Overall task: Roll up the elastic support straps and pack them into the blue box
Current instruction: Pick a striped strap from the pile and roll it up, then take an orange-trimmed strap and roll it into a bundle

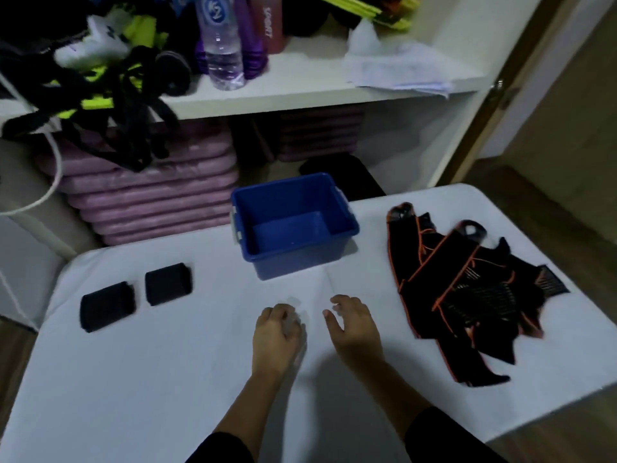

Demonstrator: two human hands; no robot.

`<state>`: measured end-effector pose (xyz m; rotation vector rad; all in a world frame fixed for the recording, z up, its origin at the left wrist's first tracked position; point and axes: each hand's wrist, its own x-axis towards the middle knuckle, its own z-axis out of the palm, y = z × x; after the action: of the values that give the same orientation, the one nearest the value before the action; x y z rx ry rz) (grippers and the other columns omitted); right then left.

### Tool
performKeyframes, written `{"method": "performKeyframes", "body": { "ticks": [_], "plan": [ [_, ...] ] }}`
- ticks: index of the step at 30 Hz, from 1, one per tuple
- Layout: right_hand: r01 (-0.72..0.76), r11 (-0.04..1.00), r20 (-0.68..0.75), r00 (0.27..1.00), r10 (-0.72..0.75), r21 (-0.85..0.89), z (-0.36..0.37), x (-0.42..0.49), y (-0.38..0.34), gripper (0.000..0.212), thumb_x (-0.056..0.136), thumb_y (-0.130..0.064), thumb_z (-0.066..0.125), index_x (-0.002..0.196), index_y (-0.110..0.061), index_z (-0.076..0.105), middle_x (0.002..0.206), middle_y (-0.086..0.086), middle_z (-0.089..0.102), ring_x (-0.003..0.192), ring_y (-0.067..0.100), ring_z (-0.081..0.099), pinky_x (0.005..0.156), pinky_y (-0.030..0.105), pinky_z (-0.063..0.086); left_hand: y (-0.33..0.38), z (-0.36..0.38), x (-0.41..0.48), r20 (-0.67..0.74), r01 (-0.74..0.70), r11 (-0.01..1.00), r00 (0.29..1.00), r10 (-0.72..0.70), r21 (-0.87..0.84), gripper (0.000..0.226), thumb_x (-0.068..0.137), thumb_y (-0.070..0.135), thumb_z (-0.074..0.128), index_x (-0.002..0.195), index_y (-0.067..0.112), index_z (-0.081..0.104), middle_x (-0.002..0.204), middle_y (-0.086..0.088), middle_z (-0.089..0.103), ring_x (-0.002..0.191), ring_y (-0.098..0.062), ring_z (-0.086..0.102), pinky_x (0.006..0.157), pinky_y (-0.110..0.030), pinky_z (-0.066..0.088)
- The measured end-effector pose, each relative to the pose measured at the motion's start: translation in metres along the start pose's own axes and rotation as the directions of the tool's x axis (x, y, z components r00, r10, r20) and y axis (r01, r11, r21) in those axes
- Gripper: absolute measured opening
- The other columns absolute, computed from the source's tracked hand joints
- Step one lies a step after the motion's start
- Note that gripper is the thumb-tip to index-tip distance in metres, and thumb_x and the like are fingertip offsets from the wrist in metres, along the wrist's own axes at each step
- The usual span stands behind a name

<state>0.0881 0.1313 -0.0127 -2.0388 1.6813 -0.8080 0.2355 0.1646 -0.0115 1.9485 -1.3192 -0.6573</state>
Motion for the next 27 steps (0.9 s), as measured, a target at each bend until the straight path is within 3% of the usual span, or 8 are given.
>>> {"method": "performKeyframes", "body": {
  "ticks": [3,7,10,14,17,21,24,27],
  "plan": [
    [-0.021,1.000,-0.075,0.997,0.021,-0.007,-0.044,0.003,0.042,0.035,0.089,-0.036,0.048,0.102,-0.009,0.066,0.092,0.004,0.068,0.081,0.018,0.064,0.072,0.022,0.050,0.045,0.045,-0.001,0.091,-0.066,0.996,0.993,0.071,-0.055,0.016,0.088,0.021,0.058,0.102,0.015,0.064,0.099,-0.003,0.063,0.083,-0.014,0.059,0.076,-0.017,0.043],
    [-0.139,0.987,-0.114,0.982,0.148,0.084,-0.099,0.017,0.092,0.042,0.086,-0.041,0.040,0.104,-0.009,0.062,0.085,0.003,0.058,0.080,0.020,0.054,0.072,0.030,0.044,0.099,0.098,0.004,0.179,-0.059,0.991,0.980,0.080,-0.121,0.017,0.086,0.018,0.058,0.102,0.020,0.064,0.100,0.001,0.064,0.080,-0.007,0.057,0.069,-0.002,0.037],
    [-0.259,0.960,-0.140,0.952,0.272,0.103,-0.126,0.026,0.128,0.039,0.086,-0.034,0.044,0.111,-0.010,0.059,0.085,0.006,0.057,0.083,0.023,0.054,0.072,0.030,0.040,0.132,0.130,0.009,0.237,-0.023,0.990,0.970,0.057,-0.142,0.023,0.085,0.019,0.057,0.107,0.020,0.062,0.101,-0.005,0.063,0.084,-0.016,0.060,0.072,-0.013,0.039],
    [-0.447,0.887,0.025,0.894,0.447,0.120,-0.131,0.033,0.159,0.035,0.093,-0.029,0.051,0.127,-0.016,0.054,0.095,0.017,0.060,0.093,0.026,0.056,0.074,0.025,0.036,0.152,0.159,0.026,0.313,0.048,0.996,0.949,-0.020,-0.082,0.027,0.088,0.026,0.057,0.115,0.019,0.060,0.108,-0.012,0.060,0.101,-0.025,0.058,0.078,-0.020,0.036],
    [-0.517,0.841,0.143,0.855,0.499,0.160,-0.124,0.041,0.164,0.039,0.092,-0.029,0.056,0.130,-0.020,0.052,0.114,0.015,0.052,0.105,0.026,0.054,0.086,0.024,0.038,0.156,0.169,0.042,0.382,0.048,0.999,0.923,-0.036,-0.021,0.037,0.089,0.028,0.057,0.125,0.020,0.055,0.125,-0.014,0.053,0.117,-0.026,0.050,0.096,-0.025,0.036],
    [-0.578,0.794,0.202,0.814,0.544,0.190,-0.108,0.048,0.167,0.034,0.093,-0.030,0.054,0.125,-0.021,0.056,0.116,0.015,0.055,0.100,0.025,0.057,0.077,0.021,0.037,0.157,0.174,0.056,0.489,0.007,0.999,0.872,-0.029,0.047,0.047,0.092,0.028,0.054,0.136,0.018,0.044,0.141,-0.010,0.043,0.132,-0.024,0.038,0.107,-0.028,0.028],
    [-0.631,0.751,0.237,0.773,0.588,0.193,-0.100,0.049,0.166,0.032,0.096,-0.031,0.047,0.124,-0.019,0.057,0.116,0.012,0.063,0.102,0.025,0.061,0.085,0.027,0.046,0.154,0.180,0.061,0.499,0.035,0.996,0.864,-0.071,0.082,0.040,0.092,0.030,0.054,0.128,0.014,0.052,0.130,-0.010,0.053,0.123,-0.025,0.048,0.100,-0.027,0.035],
    [-0.666,0.715,0.263,0.744,0.615,0.212,-0.099,0.050,0.163,0.031,0.097,-0.031,0.043,0.115,-0.015,0.062,0.107,0.005,0.066,0.105,0.023,0.060,0.077,0.019,0.034,0.152,0.178,0.056,0.435,0.108,0.993,0.893,-0.115,0.041,0.024,0.091,0.028,0.056,0.100,0.008,0.064,0.098,-0.005,0.063,0.097,-0.022,0.058,0.079,-0.020,0.038]
  ]
}}
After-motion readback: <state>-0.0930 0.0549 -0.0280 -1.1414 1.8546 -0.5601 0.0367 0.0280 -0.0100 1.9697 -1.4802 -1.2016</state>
